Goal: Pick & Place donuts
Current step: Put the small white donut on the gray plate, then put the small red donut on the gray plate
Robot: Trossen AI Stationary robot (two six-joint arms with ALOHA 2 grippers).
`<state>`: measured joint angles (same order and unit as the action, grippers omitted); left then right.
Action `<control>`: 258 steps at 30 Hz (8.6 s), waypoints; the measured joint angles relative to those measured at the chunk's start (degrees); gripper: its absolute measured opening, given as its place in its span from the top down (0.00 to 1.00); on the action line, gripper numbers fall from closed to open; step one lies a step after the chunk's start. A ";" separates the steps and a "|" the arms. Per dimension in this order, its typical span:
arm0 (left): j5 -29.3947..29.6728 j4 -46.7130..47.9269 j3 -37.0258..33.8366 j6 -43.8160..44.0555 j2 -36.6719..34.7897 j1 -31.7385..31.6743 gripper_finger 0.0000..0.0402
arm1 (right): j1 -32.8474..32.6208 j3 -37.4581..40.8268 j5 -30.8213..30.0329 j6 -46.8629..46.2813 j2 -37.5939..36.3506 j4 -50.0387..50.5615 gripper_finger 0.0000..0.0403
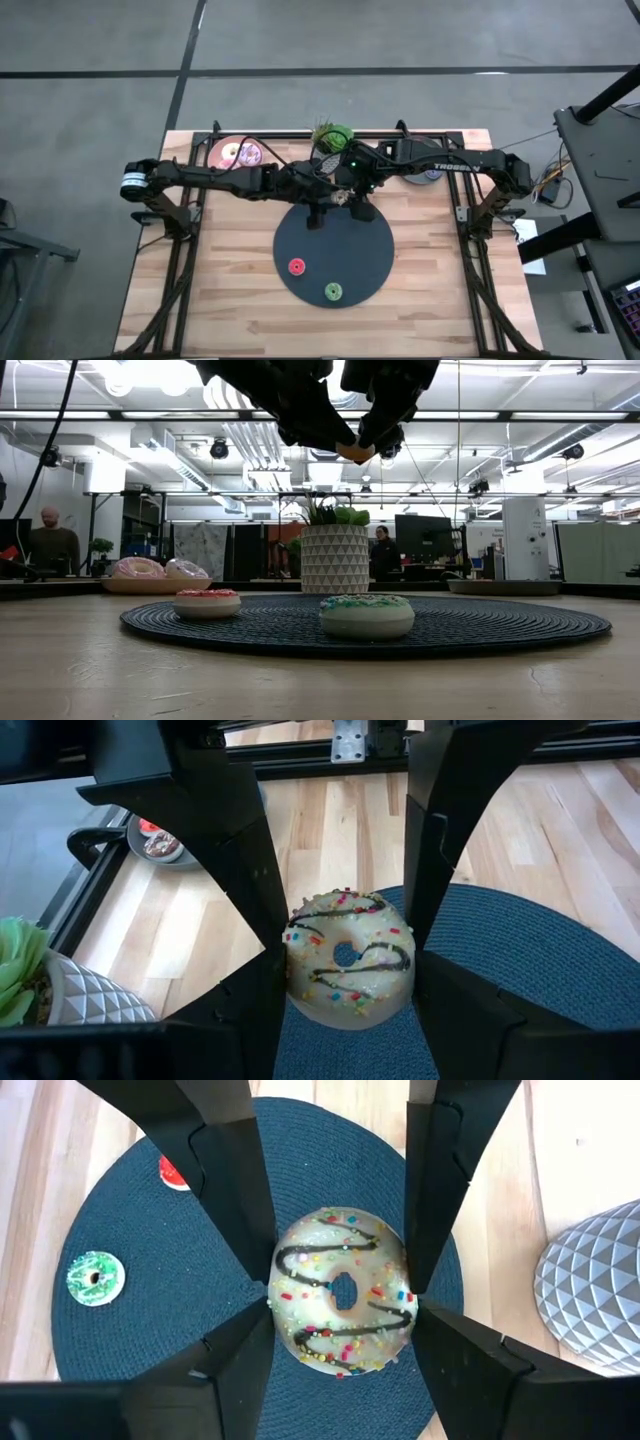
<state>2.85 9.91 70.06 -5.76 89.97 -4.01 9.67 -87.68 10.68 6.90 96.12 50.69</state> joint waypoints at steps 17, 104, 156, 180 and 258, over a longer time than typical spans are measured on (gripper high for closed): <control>-0.20 0.02 0.00 0.00 0.00 0.00 0.55 | 0.00 0.00 0.33 0.83 0.00 0.07 0.50; 6.16 5.55 0.07 1.46 -4.74 -1.92 0.38 | 29.62 11.66 -0.41 1.49 -7.38 11.15 0.55; 6.16 5.60 -0.02 1.70 -4.83 -1.99 0.38 | 44.74 34.75 -7.31 -12.60 -9.01 -7.01 0.51; 6.14 5.59 0.00 2.19 -4.83 -2.11 0.38 | 44.48 34.81 -5.92 -12.76 -5.03 -10.70 0.51; 1.81 8.20 0.09 2.20 -9.59 -2.03 0.38 | 37.26 35.34 3.34 -16.42 -30.89 -13.47 0.30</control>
<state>4.67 18.11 70.15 -3.56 80.39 -6.04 46.93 -52.34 14.02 -9.52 65.22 37.22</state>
